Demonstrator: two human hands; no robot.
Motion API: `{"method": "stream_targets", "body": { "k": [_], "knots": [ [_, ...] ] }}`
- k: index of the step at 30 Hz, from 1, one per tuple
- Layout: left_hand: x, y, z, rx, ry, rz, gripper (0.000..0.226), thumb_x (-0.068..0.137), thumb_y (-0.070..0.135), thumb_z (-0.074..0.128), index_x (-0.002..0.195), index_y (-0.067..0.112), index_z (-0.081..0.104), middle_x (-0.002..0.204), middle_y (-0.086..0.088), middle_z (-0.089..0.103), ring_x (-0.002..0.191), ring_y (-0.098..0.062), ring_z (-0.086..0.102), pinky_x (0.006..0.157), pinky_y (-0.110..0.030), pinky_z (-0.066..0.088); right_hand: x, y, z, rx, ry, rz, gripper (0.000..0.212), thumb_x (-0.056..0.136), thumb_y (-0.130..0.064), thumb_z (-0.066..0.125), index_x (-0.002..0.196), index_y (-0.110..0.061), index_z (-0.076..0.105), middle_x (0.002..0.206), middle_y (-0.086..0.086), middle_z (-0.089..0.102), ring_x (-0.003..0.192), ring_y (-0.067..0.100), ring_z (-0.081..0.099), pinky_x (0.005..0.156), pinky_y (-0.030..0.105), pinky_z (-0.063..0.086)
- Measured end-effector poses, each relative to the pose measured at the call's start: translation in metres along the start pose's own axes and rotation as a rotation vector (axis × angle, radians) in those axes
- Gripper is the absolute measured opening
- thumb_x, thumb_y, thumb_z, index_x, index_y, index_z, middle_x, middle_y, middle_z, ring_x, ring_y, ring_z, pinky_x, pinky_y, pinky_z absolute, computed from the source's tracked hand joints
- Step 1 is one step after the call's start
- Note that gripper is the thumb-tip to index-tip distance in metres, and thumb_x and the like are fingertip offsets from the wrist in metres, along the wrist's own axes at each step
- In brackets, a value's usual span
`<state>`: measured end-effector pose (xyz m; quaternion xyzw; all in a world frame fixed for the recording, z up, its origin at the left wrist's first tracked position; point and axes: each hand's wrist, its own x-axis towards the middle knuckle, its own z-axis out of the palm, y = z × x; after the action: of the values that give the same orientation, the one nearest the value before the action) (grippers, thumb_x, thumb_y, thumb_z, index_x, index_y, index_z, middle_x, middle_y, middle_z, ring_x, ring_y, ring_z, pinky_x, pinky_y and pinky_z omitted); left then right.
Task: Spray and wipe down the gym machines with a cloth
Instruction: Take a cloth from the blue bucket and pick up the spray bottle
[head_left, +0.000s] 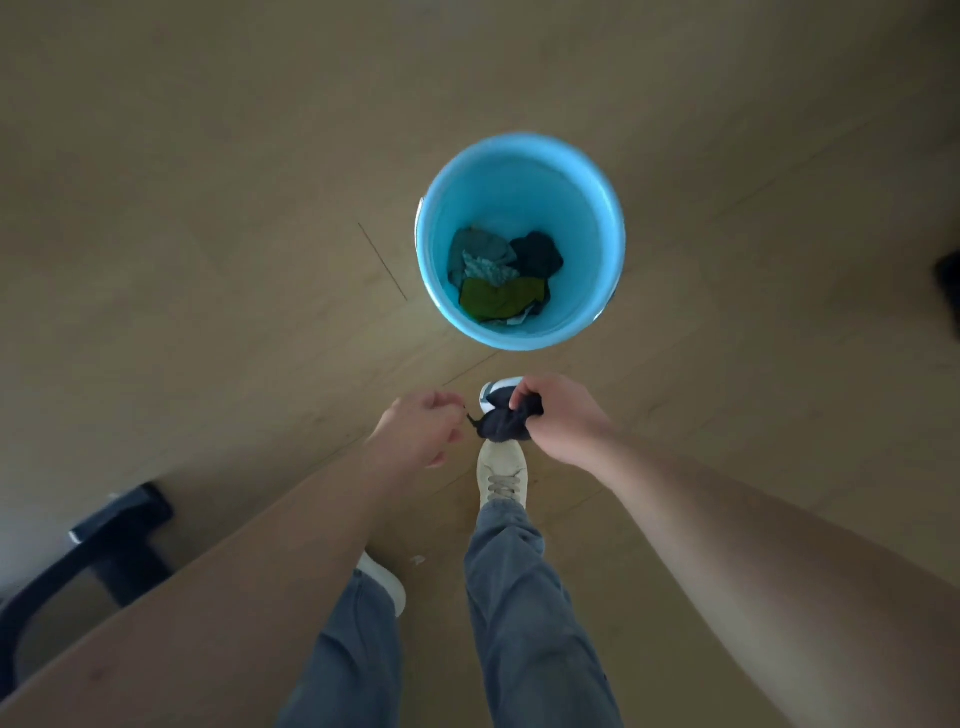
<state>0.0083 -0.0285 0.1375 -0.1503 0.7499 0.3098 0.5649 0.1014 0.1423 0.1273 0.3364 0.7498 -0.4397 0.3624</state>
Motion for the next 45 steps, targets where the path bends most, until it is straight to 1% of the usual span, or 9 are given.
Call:
{"method": "stream_targets", "body": {
  "k": [7,12,18,23,26,30,33,39,45],
  "knots": [
    [-0.112,0.063,-0.029,0.100,0.016,0.174,0.035,0.085,0.021,0.070,0.118,0.033,0.064,0.106,0.013,0.069,0.095,-0.008,0.067,0.084,-0.033,0.060,-0.096,-0.086,-0.062,-0.056,0.028,-0.145,0.030,0.095,0.000,0.044,0.104,-0.020,0.066,0.089,-0.025,0.053,0.081,0.001,0.055,0.063,0.017,0.042],
    [-0.197,0.103,-0.053,0.151,0.078,0.335,0.043,0.083,0.022,0.078,0.117,0.037,0.057,0.099,0.025,0.060,0.089,0.001,0.064,0.070,-0.018,0.052,-0.162,-0.148,-0.094,-0.056,0.059,-0.219,0.031,0.089,-0.002,0.052,0.103,-0.026,0.066,0.109,-0.003,0.071,0.097,0.020,0.069,0.089,0.043,0.061],
    [-0.274,0.112,-0.087,0.180,0.203,0.459,0.045,0.079,0.032,0.080,0.117,0.043,0.058,0.115,0.017,0.068,0.097,-0.005,0.069,0.084,-0.029,0.060,-0.224,-0.215,-0.118,-0.116,0.105,-0.378,0.031,0.086,-0.004,0.059,0.103,-0.029,0.063,0.094,-0.005,0.069,0.091,0.018,0.066,0.082,0.033,0.057],
    [-0.325,0.102,-0.113,0.192,0.338,0.549,0.066,0.066,0.032,0.079,0.129,0.033,0.058,0.118,0.009,0.061,0.108,-0.014,0.062,0.085,-0.029,0.050,-0.271,-0.267,-0.124,-0.162,0.046,-0.512,0.024,0.082,-0.013,0.066,0.100,-0.029,0.062,0.094,-0.005,0.070,0.092,0.019,0.067,0.079,0.034,0.054],
    [-0.350,0.088,-0.127,0.179,0.457,0.569,0.049,0.074,0.027,0.082,0.117,0.025,0.058,0.106,0.007,0.060,0.100,-0.017,0.059,0.075,-0.027,0.042,-0.297,-0.300,-0.115,-0.210,0.016,-0.616,0.026,0.080,-0.011,0.070,0.096,-0.030,0.063,0.098,-0.006,0.071,0.096,0.018,0.066,0.083,0.033,0.055],
    [-0.382,0.059,-0.148,-0.017,0.601,0.592,0.041,0.072,0.037,0.085,0.102,0.027,0.059,0.098,0.009,0.065,0.091,-0.009,0.063,0.073,-0.025,0.051,-0.329,-0.341,-0.093,-0.260,-0.051,-0.731,0.027,0.081,-0.010,0.069,0.092,-0.033,0.064,0.097,-0.012,0.068,0.094,0.012,0.062,0.073,0.022,0.047],
    [-0.405,0.038,-0.165,-0.116,0.676,0.607,0.038,0.073,0.036,0.083,0.103,0.029,0.061,0.099,0.009,0.065,0.093,-0.009,0.064,0.078,-0.032,0.055,-0.350,-0.367,-0.068,-0.274,-0.091,-0.784,0.030,0.082,-0.008,0.068,0.089,-0.036,0.063,0.099,-0.012,0.067,0.097,0.012,0.062,0.076,0.025,0.049],
    [-0.451,-0.001,-0.210,-0.330,0.751,0.611,0.029,0.076,0.024,0.077,0.100,0.033,0.063,0.089,0.009,0.070,0.083,-0.005,0.068,0.059,-0.016,0.051,-0.387,-0.415,-0.012,-0.279,-0.146,-0.886,0.035,0.081,-0.001,0.065,0.091,-0.035,0.064,0.098,-0.010,0.068,0.098,0.015,0.063,0.081,0.030,0.052],
    [-0.494,-0.047,-0.262,-0.487,0.858,0.650,0.027,0.078,0.025,0.075,0.102,0.032,0.065,0.090,0.007,0.072,0.083,-0.007,0.069,0.063,-0.018,0.055,-0.426,-0.463,0.044,-0.180,-0.194,-1.001,0.031,0.086,-0.009,0.072,0.104,-0.034,0.066,0.110,-0.008,0.069,0.101,0.006,0.063,0.083,0.022,0.049]
  ]
}}
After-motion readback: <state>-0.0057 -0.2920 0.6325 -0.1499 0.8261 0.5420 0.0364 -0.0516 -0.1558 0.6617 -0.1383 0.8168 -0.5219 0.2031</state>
